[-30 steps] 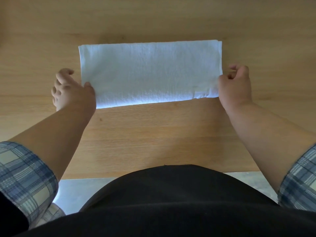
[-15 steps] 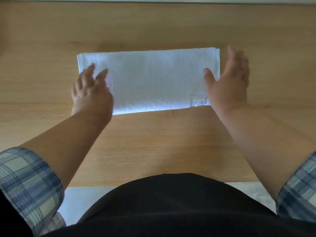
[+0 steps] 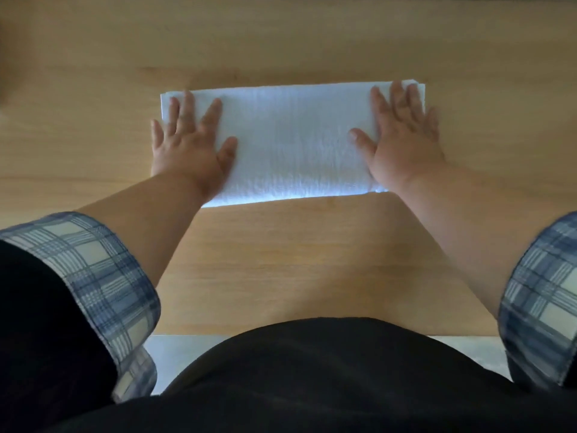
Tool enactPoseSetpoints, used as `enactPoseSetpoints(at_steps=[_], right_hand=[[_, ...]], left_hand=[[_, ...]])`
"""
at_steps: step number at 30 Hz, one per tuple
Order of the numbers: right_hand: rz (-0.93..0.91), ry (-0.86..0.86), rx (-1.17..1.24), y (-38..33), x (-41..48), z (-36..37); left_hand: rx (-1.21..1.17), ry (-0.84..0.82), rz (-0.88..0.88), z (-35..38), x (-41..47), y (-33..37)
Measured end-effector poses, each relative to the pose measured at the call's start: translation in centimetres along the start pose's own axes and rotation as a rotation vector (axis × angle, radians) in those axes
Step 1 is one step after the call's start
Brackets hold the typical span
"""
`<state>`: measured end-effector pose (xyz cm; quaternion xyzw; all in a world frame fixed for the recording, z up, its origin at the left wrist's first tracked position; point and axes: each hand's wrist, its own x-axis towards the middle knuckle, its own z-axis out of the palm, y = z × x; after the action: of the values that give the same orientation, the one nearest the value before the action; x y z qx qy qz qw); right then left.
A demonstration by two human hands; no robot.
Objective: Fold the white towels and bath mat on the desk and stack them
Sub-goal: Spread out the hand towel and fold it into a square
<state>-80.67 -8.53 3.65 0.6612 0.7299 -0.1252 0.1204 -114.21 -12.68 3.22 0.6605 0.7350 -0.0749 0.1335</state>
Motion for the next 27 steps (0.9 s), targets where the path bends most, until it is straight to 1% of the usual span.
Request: enactPoseSetpoints(at_steps=[3,4,5,7,8,9,10,12,14,17,18,19,20,21,22,23,24,25,26,27], right_hand=[[0.127,-0.006,0.057,2.0,-0.5,-0.4],[0.126,0.019,0.08,2.3,-1.0,-0.5],[0.074,0.066,0.097,2.3,-1.8,-0.6],[-0.139,0.138,0.093,2.0,-4.3,-0.2],[-0.236,0.129,0.069,1.8,-5.6,0.3],[-0.278,0.089,0.037,1.9,-6.9,1.0],[-0.256,0.053,0.011,2.2,-7.9,1.5],[-0.144,0.056,-0.012,3.4,-9.1,2.1],[-0.072,0.063,-0.029,4.3,-9.9,1.5],[-0.054,0.089,-0.09,4.4,-10.6,-0.1],[-0.016,0.092,-0.074,4.0,-10.8,-0.5],[0.057,0.104,0.0,3.3,-11.2,-0.9],[0.158,0.119,0.128,2.5,-11.5,-1.3],[0.28,0.15,0.327,1.5,-11.6,-1.3],[0.413,0.174,0.559,0.2,-12.0,-1.4],[0.547,0.181,0.802,-1.3,-12.4,-1.5],[0.666,0.177,1.073,-2.7,-12.7,-1.6],[0.782,0.152,1.334,-3.7,-12.9,-1.8],[0.882,0.087,1.589,-4.5,-12.9,-1.8],[0.941,0.041,1.749,-4.9,-12.9,-1.9]], left_hand=[[0.0,-0.008,0.004,-0.2,-0.1,-0.2],[-0.002,-0.002,0.015,-0.5,-0.4,-0.1],[-0.002,0.016,0.05,-0.7,-0.9,0.0],[0.023,0.05,0.21,-0.7,-2.6,0.1],[0.05,0.038,0.301,-0.4,-3.6,0.0],[0.077,0.005,0.365,-0.1,-4.6,-0.3],[0.107,-0.033,0.388,0.3,-5.5,-0.8],[0.138,-0.074,0.347,1.1,-6.5,-2.2],[0.161,-0.056,0.327,1.2,-6.8,-3.6],[0.289,-0.019,0.362,0.9,-6.9,-4.3],[0.324,-0.025,0.355,0.8,-7.1,-4.1],[0.331,-0.037,0.329,0.5,-7.7,-3.7],[0.294,-0.059,0.28,0.3,-8.3,-3.1],[0.201,-0.075,0.207,0.1,-9.2,-2.2],[0.055,-0.054,0.116,-0.3,-10.2,-1.2],[-0.128,-0.012,-0.002,-0.7,-11.4,0.0],[-0.347,0.033,-0.161,-1.1,-12.3,1.2],[-0.604,0.057,-0.363,-1.6,-12.9,2.4],[-0.883,0.045,-0.582,-2.0,-13.2,3.4],[-1.153,0.005,-0.791,-2.4,-13.4,4.1]])
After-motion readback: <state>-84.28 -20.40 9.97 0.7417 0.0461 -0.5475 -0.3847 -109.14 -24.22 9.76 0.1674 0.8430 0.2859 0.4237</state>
